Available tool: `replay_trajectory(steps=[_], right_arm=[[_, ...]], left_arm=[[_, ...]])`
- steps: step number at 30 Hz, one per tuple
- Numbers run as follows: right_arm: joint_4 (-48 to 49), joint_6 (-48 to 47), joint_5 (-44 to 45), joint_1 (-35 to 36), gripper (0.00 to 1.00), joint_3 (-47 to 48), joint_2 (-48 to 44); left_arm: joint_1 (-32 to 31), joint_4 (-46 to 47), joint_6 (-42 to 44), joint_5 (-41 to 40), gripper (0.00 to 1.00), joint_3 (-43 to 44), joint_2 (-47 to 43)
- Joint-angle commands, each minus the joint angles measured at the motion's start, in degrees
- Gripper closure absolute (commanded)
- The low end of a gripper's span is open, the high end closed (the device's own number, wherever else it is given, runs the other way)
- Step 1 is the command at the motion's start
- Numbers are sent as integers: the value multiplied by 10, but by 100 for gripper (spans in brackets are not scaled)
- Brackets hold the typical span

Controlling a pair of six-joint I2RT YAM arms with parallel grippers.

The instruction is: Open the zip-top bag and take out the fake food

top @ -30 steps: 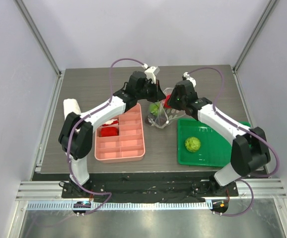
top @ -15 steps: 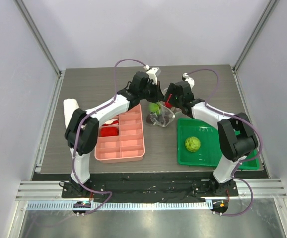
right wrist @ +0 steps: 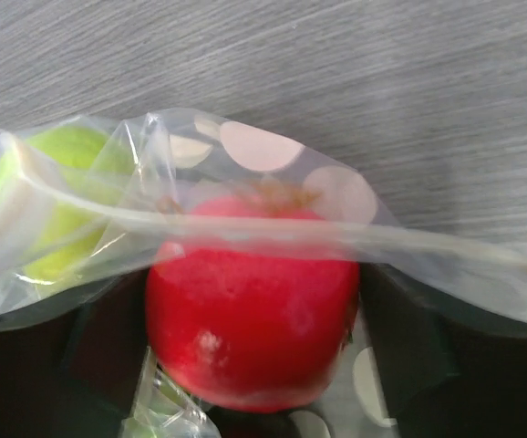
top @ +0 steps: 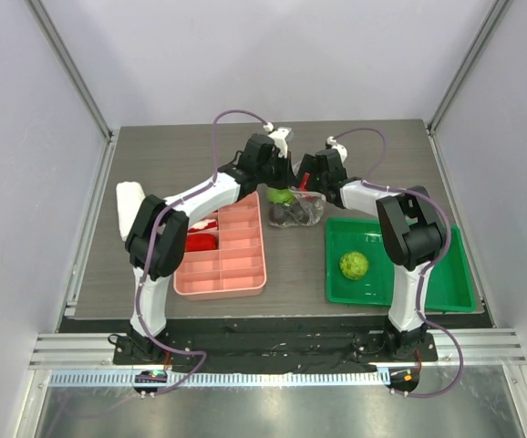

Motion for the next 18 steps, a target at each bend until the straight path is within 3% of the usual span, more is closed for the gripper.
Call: replay_trajectory(steps=[1,2,3,6,10,11,13,18], right_arm=[[31,-26,7,1,20,12,7],[30,-28,8,1,24,9,4],[24,-31,8,1,36,3,-10],[-18,-36,11,1,50,4,-42],[-118,-44,30,1,53,19,-127],[-153,-49,30,1,59,23,-138],[-168,-55,25,1,66,16,-178],[-206,-50,-5,-1,69,-1,-247]], left_arm=[[-4,8,8,13,100,23,-6],[-3,7,9,14,100,23,-6],[-2,7,9,14,100,23,-7],[-1,3,14,13,100,23,-11],[7,6,9,10,100,9,-18],[10,9,7,9,100,3,-20],[15,15,3,8,100,-4,-28],[19,20,-9,15,100,-14,-39]])
